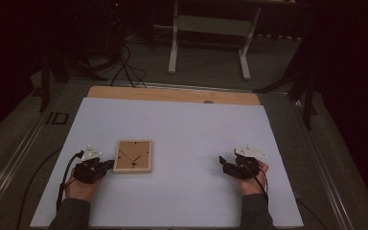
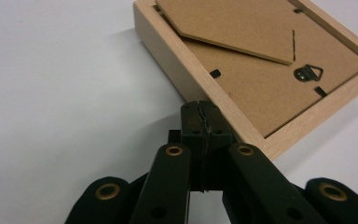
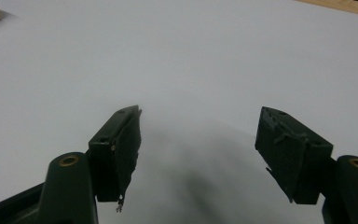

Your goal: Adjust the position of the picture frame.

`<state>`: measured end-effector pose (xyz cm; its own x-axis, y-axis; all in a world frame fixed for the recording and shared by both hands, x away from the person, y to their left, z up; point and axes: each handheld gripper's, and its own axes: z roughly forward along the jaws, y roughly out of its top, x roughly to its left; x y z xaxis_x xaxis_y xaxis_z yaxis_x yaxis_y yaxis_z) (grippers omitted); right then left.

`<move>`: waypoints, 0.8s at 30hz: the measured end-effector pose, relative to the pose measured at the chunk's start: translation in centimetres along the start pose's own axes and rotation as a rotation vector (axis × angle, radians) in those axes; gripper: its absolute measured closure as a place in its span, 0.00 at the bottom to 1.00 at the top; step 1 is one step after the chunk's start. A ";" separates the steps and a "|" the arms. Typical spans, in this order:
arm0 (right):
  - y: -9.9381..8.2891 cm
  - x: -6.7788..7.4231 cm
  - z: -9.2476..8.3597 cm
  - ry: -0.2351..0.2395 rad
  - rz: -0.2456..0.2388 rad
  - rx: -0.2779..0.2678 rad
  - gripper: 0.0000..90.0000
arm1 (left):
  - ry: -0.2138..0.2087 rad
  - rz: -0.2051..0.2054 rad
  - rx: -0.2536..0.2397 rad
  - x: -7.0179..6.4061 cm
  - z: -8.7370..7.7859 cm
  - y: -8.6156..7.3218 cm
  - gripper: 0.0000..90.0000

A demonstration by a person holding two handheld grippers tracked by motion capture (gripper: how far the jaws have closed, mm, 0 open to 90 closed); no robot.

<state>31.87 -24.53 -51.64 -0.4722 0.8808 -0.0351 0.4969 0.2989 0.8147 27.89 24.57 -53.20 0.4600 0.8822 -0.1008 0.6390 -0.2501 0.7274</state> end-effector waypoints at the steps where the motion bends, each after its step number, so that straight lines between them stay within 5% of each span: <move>1: 0.0 0.0 0.0 0.000 0.000 0.000 0.34 | -0.007 0.012 0.001 -0.3 0.1 0.0 0.99; 24: 0.0 -0.3 0.0 0.000 0.013 -0.006 0.34 | -0.133 0.192 0.006 -6.7 1.8 1.3 0.99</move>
<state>32.01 -24.80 -51.66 -0.4658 0.8845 -0.0250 0.4985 0.2857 0.8184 26.72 17.58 -52.83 0.6505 0.7579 -0.0492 0.5349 -0.4112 0.7381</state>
